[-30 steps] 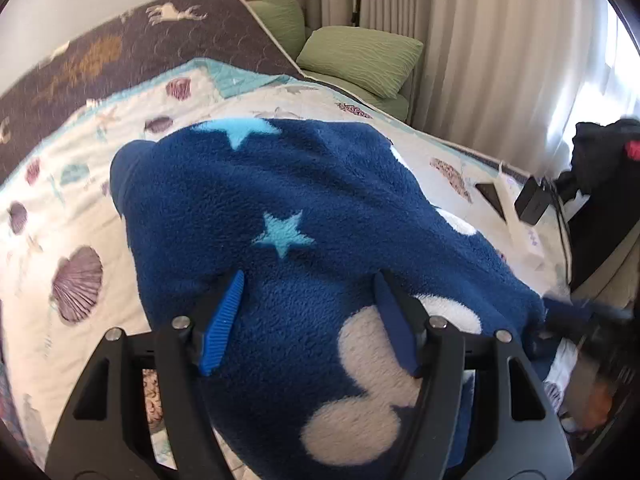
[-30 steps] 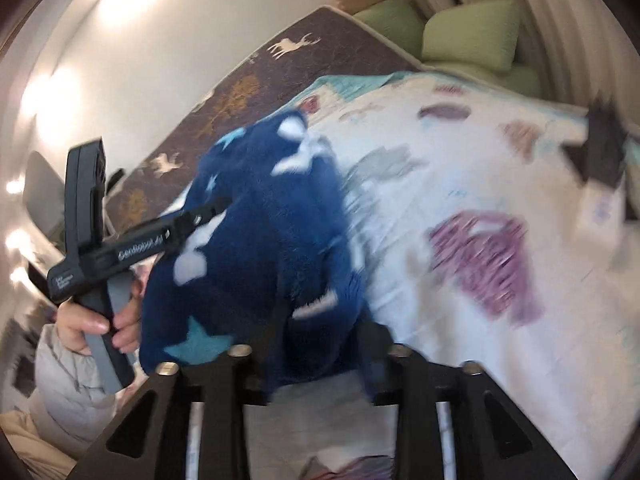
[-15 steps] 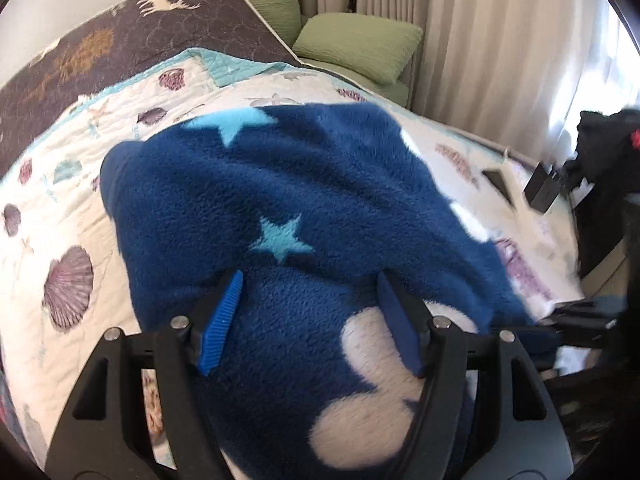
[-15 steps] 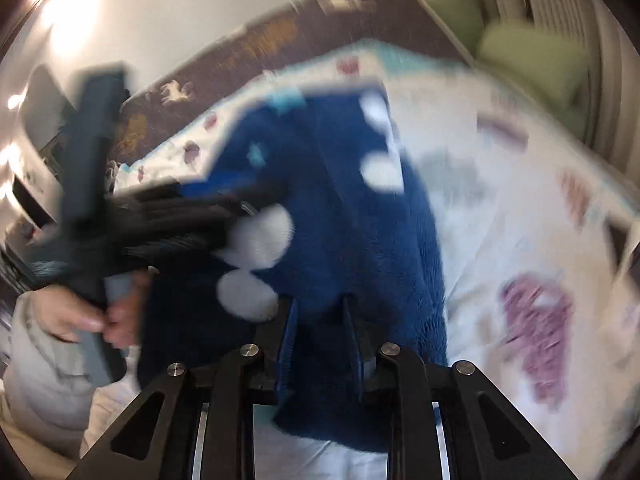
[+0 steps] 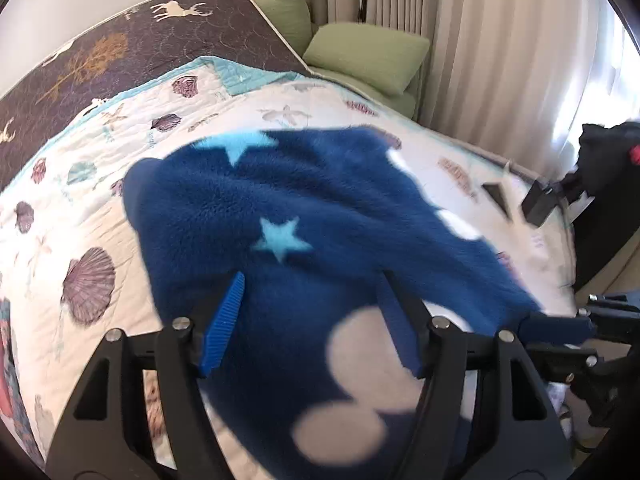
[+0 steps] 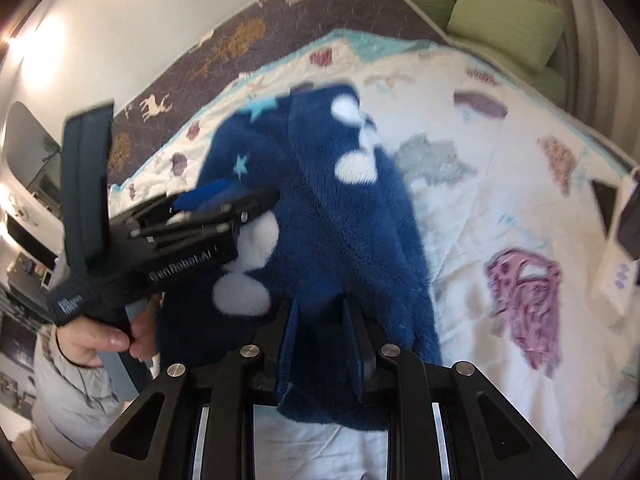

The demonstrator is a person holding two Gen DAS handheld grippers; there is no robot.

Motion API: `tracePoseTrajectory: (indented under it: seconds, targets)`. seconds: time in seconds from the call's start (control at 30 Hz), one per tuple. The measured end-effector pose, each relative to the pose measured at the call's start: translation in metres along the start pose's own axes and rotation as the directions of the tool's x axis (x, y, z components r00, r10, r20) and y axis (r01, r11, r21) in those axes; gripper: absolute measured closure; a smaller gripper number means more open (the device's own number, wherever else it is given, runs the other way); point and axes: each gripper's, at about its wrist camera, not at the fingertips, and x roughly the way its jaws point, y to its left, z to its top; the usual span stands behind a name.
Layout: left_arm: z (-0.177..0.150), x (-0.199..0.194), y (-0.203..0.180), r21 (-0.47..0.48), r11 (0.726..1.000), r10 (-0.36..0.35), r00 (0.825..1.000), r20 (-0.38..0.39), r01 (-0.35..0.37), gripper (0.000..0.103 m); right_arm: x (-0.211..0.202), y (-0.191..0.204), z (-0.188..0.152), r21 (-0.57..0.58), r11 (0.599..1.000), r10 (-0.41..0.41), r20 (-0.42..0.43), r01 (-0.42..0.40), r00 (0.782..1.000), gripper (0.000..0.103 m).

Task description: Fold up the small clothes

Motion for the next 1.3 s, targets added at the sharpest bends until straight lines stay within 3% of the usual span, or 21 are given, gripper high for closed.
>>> tracePoseTrajectory:
  seconds: [0.13,0.27,0.33,0.4,0.53,0.63,0.73,0.8,0.87,0.9,0.97,1.0,1.07,1.2,1.27,1.3]
  targets:
    - [-0.023,-0.051,0.006,-0.016,0.991,-0.129,0.988,0.080,0.130,0.034,-0.021,0.031,-0.007,-0.127,0.990,0.070,0.016,-0.067,0.997,0.077]
    - [-0.065,-0.052,-0.002,0.024,0.982,-0.186,0.983,-0.001,0.185,0.034,0.017,0.034,-0.023,-0.167,0.986,-0.016,-0.094,0.000,0.995,0.077]
    - [-0.084,-0.030,-0.007,0.049,0.988,-0.144,0.987,-0.068,0.148,0.034,0.042,0.018,-0.028,-0.115,0.993,-0.024,-0.153,0.006,0.988,0.077]
    - [-0.093,-0.018,-0.010,0.077,0.990,-0.116,0.992,-0.052,0.120,0.033,0.062,0.004,-0.034,-0.073,0.997,-0.002,-0.180,-0.012,0.984,0.077]
    - [-0.082,-0.021,0.000,0.040,0.987,-0.150,0.986,-0.070,0.153,0.033,0.051,0.017,-0.032,-0.121,0.993,-0.038,-0.165,0.018,0.985,0.077]
    - [-0.071,-0.043,0.004,0.035,0.984,-0.174,0.984,-0.041,0.176,0.035,0.029,0.018,-0.022,-0.099,0.995,-0.010,-0.169,-0.007,0.986,0.076]
    - [-0.055,-0.068,0.009,0.047,0.981,-0.189,0.980,0.056,0.186,0.035,-0.003,0.022,0.005,-0.116,0.993,0.012,-0.052,-0.018,0.999,0.074]
    - [-0.037,-0.070,0.015,0.037,0.987,-0.159,0.983,0.094,0.157,0.035,-0.017,0.026,0.028,-0.128,0.992,0.002,0.028,0.001,1.000,0.069]
    - [-0.026,-0.053,0.024,-0.001,0.990,-0.137,0.987,0.078,0.138,0.035,-0.012,0.027,0.044,-0.132,0.991,-0.008,0.048,0.015,0.999,0.066]
    - [-0.023,-0.035,0.029,-0.025,0.989,-0.145,0.989,0.036,0.146,0.035,0.000,0.026,0.051,-0.128,0.992,-0.007,0.024,0.010,1.000,0.066]
    - [-0.029,0.013,0.042,-0.108,0.977,-0.196,0.976,-0.091,0.186,0.034,0.045,0.015,0.050,-0.103,0.994,-0.044,-0.108,0.033,0.993,0.064]
    - [-0.035,0.030,0.048,-0.152,0.966,-0.225,0.970,-0.092,0.210,0.034,0.071,0.007,0.043,-0.094,0.994,-0.075,-0.162,0.060,0.984,0.064]
    - [-0.038,0.033,0.057,-0.190,0.947,-0.273,0.960,-0.056,0.258,0.034,0.087,-0.001,0.035,-0.099,0.993,-0.069,-0.121,0.058,0.990,0.064]
    - [-0.023,0.016,0.055,-0.178,0.958,-0.244,0.965,-0.100,0.224,0.034,0.068,-0.004,0.046,-0.044,0.999,-0.009,-0.157,0.003,0.988,0.064]
    - [-0.009,-0.003,0.057,-0.177,0.959,-0.236,0.970,-0.061,0.223,0.034,0.054,-0.007,0.059,0.028,0.999,0.048,-0.163,-0.044,0.986,0.064]
    - [-0.002,-0.012,0.060,-0.163,0.961,-0.229,0.973,-0.015,0.223,0.034,0.042,-0.001,0.073,0.026,0.996,0.091,-0.123,-0.089,0.988,0.064]
